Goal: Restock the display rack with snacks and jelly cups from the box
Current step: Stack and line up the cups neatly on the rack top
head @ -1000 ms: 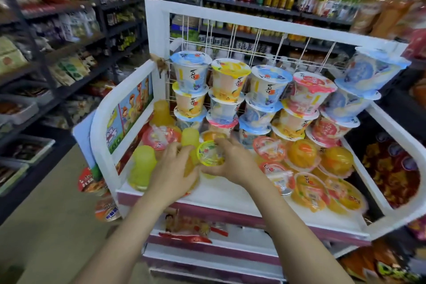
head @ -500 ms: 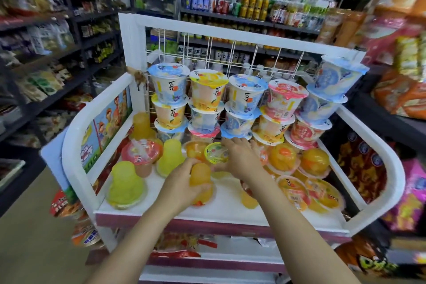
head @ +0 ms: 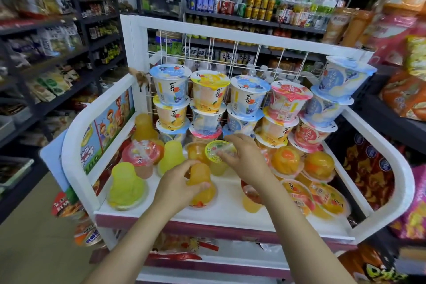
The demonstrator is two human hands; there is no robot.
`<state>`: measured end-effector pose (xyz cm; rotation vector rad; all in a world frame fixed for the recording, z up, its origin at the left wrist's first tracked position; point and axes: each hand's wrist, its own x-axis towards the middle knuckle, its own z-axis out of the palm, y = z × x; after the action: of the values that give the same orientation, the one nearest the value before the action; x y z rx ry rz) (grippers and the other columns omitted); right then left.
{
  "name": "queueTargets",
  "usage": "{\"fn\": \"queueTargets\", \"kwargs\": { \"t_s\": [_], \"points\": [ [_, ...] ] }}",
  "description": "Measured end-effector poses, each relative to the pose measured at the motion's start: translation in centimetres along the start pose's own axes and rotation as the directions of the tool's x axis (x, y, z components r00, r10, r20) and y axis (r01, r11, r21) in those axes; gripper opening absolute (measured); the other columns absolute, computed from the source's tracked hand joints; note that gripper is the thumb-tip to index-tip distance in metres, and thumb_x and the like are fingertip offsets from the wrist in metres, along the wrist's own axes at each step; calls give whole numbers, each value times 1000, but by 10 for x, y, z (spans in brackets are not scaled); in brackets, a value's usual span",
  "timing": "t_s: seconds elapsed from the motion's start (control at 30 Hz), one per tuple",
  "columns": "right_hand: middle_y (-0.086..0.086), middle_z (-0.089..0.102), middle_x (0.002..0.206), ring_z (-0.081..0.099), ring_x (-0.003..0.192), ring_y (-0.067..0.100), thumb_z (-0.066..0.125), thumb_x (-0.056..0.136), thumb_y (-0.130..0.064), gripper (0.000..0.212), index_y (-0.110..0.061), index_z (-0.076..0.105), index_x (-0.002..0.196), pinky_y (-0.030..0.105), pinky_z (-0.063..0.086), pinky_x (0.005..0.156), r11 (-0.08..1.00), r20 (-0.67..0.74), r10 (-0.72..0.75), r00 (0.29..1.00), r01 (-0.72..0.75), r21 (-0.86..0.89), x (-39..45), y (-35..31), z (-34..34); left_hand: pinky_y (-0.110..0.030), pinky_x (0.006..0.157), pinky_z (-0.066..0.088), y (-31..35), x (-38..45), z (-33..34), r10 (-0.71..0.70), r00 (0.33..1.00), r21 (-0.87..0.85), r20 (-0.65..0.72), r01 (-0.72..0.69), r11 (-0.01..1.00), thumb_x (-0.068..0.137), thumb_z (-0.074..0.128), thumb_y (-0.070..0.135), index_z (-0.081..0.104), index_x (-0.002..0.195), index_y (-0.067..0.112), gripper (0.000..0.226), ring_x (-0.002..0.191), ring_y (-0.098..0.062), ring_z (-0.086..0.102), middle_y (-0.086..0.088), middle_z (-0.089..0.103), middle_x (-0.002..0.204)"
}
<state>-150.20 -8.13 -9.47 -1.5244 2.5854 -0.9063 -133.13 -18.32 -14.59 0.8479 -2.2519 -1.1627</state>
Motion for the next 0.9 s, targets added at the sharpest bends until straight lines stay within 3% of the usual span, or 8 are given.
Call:
{"fn": "queueTargets", "kwargs": {
  "t_s": [0.07, 0.17, 0.3, 0.4, 0.5, 0.6, 0.77, 0.9],
  "points": [
    [-5, 64, 126, 55, 112, 4, 68, 92, -35, 38, -19, 66, 127, 20, 40, 98, 987, 73, -24, 997, 12, 158, -15, -9, -7, -22, 79, 50, 0, 1, -3, -69, 997, -125, -35, 64, 990, 74, 86, 34, 61, 116, 36, 49, 94, -1, 61, 17, 66, 101],
    [-11, 68, 116, 60, 106, 1, 75, 87, -32, 35, -23, 69, 121, 31, 49, 97, 937, 134, -32, 991, -17, 350, -32, -18, -7, -26, 73, 56, 9, 1, -10, -206, 978, -471, -14, 175, 864, 81, 80, 31, 62, 119, 25, 42, 93, -12, 69, 5, 70, 105],
    [-17, 56, 132, 52, 122, -1, 84, 73, -40, 71, -32, 54, 136, 29, 47, 103, 868, 179, -118, 977, 14, 496, -41, -23, -6, -33, 63, 59, 19, 3, -16, -301, 953, -757, 28, 217, 617, 89, 71, 25, 59, 124, 10, 41, 81, -26, 74, -13, 73, 100],
    [-20, 45, 138, 45, 125, -4, 88, 65, -47, 93, -49, 35, 142, 20, 46, 100, 877, 186, -122, 975, 19, 479, -47, -29, 1, -35, 63, 59, 24, 1, -15, -305, 950, -815, 62, 224, 534, 91, 69, 25, 56, 122, 8, 38, 82, -28, 74, -14, 72, 104],
    [-3, 50, 132, 55, 112, 10, 87, 69, -45, 94, -45, 30, 144, 30, 53, 92, 887, 102, -60, 993, 6, 462, -51, -31, 11, -36, 66, 61, 25, -3, -12, -314, 945, -813, 95, 256, 524, 92, 68, 23, 55, 118, 6, 34, 92, -32, 72, -15, 70, 107],
    [-9, 54, 123, 59, 107, 11, 88, 69, -40, 89, -33, 34, 140, 32, 52, 91, 875, 75, 3, 997, -38, 483, -54, -30, 13, -34, 72, 61, 20, -6, -11, -282, 957, -741, 71, 240, 628, 93, 67, 23, 60, 115, 8, 28, 100, -20, 67, -8, 64, 113],
    [-3, 41, 117, 43, 99, -16, 89, 68, -33, 78, -27, 50, 136, 0, 34, 82, 956, 24, 19, 1000, -25, 292, -56, -29, 9, -34, 88, 58, 13, -14, -15, -151, 978, -642, 143, 208, 738, 92, 65, 34, 71, 110, 22, 22, 101, -4, 68, 5, 73, 107],
    [-5, 42, 115, 46, 93, 4, 89, 66, -43, 80, -22, 55, 136, 15, 39, 82, 991, 66, -16, 998, 7, 133, -54, -26, 7, -40, 86, 60, 6, -17, -11, -141, 967, -652, 213, 248, 717, 86, 72, 31, 69, 118, 13, 37, 104, -18, 70, -5, 74, 111]
  ]
}}
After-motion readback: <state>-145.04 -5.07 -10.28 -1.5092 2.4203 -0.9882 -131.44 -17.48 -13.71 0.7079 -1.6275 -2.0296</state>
